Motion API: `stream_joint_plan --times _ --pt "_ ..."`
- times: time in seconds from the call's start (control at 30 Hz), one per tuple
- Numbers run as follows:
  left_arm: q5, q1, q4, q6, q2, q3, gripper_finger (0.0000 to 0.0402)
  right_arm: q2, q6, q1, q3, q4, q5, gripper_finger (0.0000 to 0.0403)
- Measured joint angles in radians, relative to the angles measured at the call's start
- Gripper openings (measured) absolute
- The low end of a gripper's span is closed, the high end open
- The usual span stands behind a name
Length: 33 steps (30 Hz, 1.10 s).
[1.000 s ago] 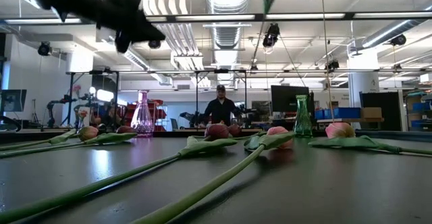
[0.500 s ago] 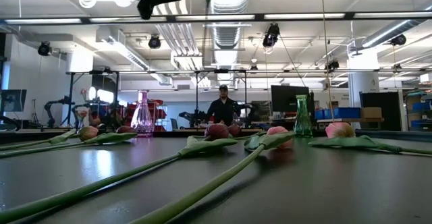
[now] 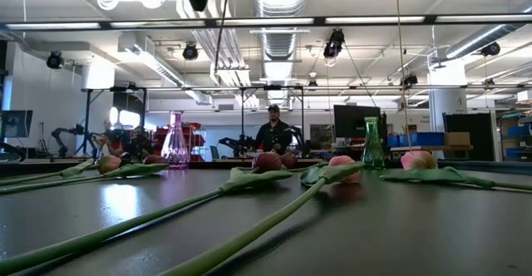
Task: Sort flowers into vase by color
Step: Put the bottom right red flower into the purple vase
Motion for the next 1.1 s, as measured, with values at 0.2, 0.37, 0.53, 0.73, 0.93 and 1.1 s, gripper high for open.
stream_joint_plan --times 0.2,0.37,0.53,0.73,0.93,1.1 --pt "0.003 0.001 0.023 -0.023 -0.023 0.001 0.0095 0.023 -0.007 0.0 0.029 -0.031 -0.003 0.0013" --pt "0.006 0.001 0.019 -0.028 -0.023 0.001 0.0039 0.025 0.006 0.0 0.024 -0.029 -0.02 0.0013" --pt "-0.009 0.002 0.017 -0.003 -0.024 0.001 0.0008 0.025 0.008 0.0 0.023 -0.03 -0.02 0.0014" --pt "-0.096 0.026 -0.008 0.02 -0.057 -0.015 0.0003 0.013 -0.026 -0.001 0.022 -0.068 -0.013 0.0072" --pt "-0.155 0.084 -0.009 0.04 -0.133 -0.085 0.0001 -0.012 -0.041 0.0 0.034 -0.084 -0.004 0.0165" --pt "-0.288 0.177 -0.009 0.119 -0.203 -0.161 0.0001 -0.042 -0.067 0.0 0.034 -0.103 0.062 0.0195"
